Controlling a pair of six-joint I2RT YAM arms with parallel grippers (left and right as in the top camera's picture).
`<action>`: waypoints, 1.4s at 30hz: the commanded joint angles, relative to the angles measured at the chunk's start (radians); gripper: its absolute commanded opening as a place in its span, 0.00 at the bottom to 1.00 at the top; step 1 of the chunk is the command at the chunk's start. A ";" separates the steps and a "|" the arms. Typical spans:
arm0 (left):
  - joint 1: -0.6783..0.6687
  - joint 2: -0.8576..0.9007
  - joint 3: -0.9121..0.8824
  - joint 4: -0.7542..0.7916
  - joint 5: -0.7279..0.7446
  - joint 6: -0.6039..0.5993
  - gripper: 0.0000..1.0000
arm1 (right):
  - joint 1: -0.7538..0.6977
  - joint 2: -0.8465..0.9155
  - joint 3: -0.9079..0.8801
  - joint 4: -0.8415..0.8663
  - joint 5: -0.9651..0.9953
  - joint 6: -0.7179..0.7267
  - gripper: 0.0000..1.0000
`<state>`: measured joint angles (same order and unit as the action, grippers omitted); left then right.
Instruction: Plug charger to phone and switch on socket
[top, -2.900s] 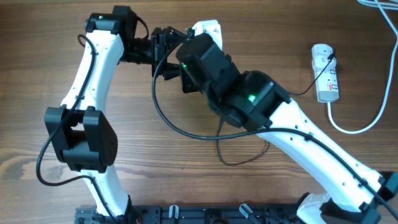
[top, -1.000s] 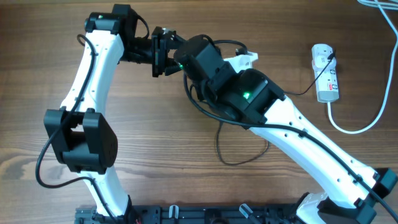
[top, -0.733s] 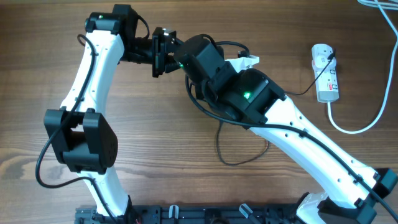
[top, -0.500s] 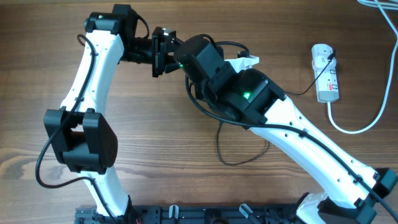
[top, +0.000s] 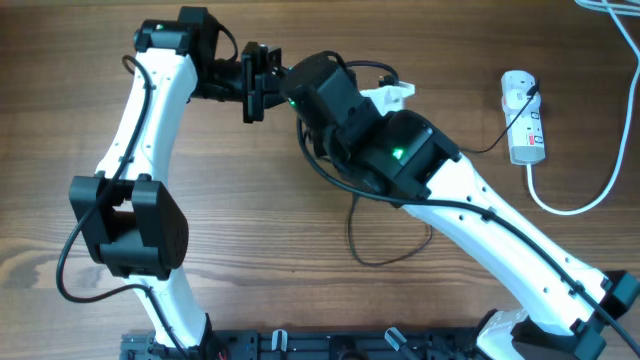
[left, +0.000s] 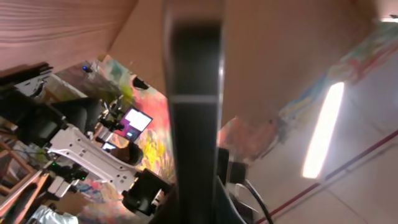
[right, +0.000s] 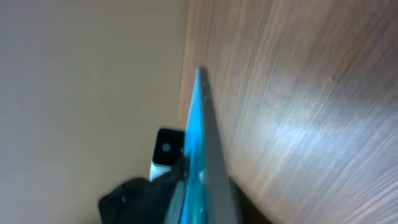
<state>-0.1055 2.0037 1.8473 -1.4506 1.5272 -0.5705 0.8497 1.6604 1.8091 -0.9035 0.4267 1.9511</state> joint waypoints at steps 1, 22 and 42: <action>-0.002 -0.029 0.018 0.003 0.016 0.013 0.04 | 0.000 -0.018 0.015 0.020 0.026 -0.266 0.96; 0.119 -0.029 0.018 0.074 -0.879 0.067 0.04 | -0.308 -0.137 -0.150 -0.365 -0.303 -1.312 0.80; 0.121 -0.029 0.018 0.069 -0.991 0.065 0.04 | -0.224 0.286 -0.427 -0.113 -0.494 -1.164 0.62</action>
<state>0.0139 2.0037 1.8473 -1.3827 0.5346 -0.5247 0.6228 1.8957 1.3933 -1.0367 -0.0601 0.7605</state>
